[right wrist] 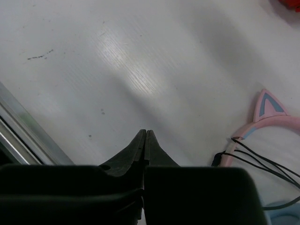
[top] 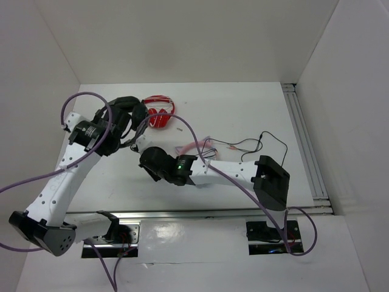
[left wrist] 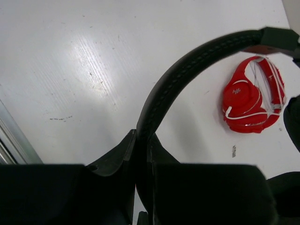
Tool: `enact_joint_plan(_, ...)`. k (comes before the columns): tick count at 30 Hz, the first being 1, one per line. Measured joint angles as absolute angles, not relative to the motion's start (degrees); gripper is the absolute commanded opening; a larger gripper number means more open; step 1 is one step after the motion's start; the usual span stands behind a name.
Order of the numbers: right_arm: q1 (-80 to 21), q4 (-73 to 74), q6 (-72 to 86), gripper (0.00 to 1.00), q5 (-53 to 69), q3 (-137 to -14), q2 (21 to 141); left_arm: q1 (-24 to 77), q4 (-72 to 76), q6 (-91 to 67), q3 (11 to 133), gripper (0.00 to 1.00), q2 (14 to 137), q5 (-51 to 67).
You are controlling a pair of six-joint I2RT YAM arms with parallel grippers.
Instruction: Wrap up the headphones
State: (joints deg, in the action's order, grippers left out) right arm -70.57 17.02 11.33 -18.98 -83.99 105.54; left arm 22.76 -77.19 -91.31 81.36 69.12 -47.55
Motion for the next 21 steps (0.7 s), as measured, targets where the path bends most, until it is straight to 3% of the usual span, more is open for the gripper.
enact_joint_plan(21,-73.47,16.53,10.61,0.0,-28.6,-81.17,106.54,6.94,-66.48,-74.83,83.66,0.0,65.6,-41.15)
